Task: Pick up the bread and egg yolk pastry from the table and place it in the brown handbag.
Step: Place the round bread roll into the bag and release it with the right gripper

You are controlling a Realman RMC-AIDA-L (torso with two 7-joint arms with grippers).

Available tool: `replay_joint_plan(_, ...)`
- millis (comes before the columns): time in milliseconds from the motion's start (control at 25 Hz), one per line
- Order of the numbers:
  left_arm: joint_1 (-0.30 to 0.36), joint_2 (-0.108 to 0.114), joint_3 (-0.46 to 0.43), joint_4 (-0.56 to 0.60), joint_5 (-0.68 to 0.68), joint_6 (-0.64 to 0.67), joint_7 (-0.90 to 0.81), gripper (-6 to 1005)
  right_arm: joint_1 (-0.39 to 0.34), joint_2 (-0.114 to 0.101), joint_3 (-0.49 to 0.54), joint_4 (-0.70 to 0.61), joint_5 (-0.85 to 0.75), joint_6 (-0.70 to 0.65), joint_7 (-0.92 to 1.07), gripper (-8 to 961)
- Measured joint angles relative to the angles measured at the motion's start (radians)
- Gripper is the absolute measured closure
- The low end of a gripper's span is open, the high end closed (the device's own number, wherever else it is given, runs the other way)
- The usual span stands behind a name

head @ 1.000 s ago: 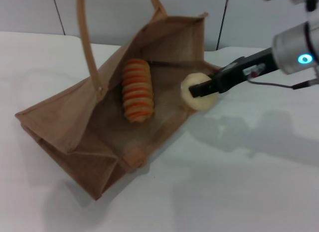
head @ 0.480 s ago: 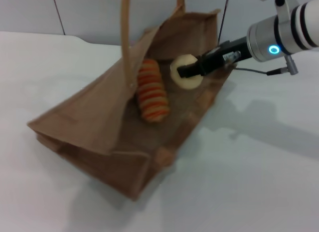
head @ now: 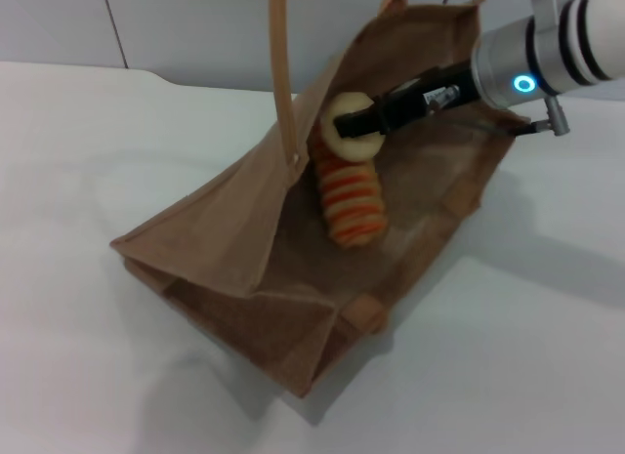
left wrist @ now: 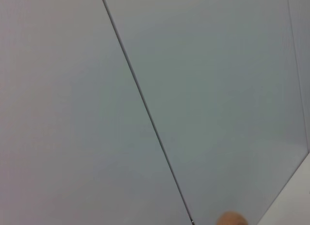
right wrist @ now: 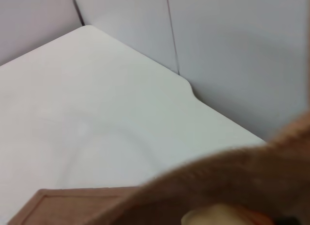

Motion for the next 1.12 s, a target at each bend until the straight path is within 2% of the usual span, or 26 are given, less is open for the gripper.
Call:
replay_joint_plan(280,-0.006,0.0,0.0,0.0,0.0,0.0,-0.001,864,0.073,-0.001,-0.007,0.097,-0.014,-0.022,-0.001,400)
replay_joint_plan(680,0.001,0.0,0.0,-0.001,0.005,0.0,-0.001,863,0.066,-0.001,0.004,0.099,-0.015,-0.048,0.004,331)
replay_joint_plan(880,0.002,0.0,0.0,-0.009,0.01,0.0,-0.001,862,0.064,-0.002,0.005,0.099,-0.015,-0.041,0.005,134)
replay_joint_plan(1120,0.043,0.002,-0.031,-0.036,0.026,0.014,0.003,861,0.052,-0.004,0.0,0.081,-0.015,0.026,0.004,141)
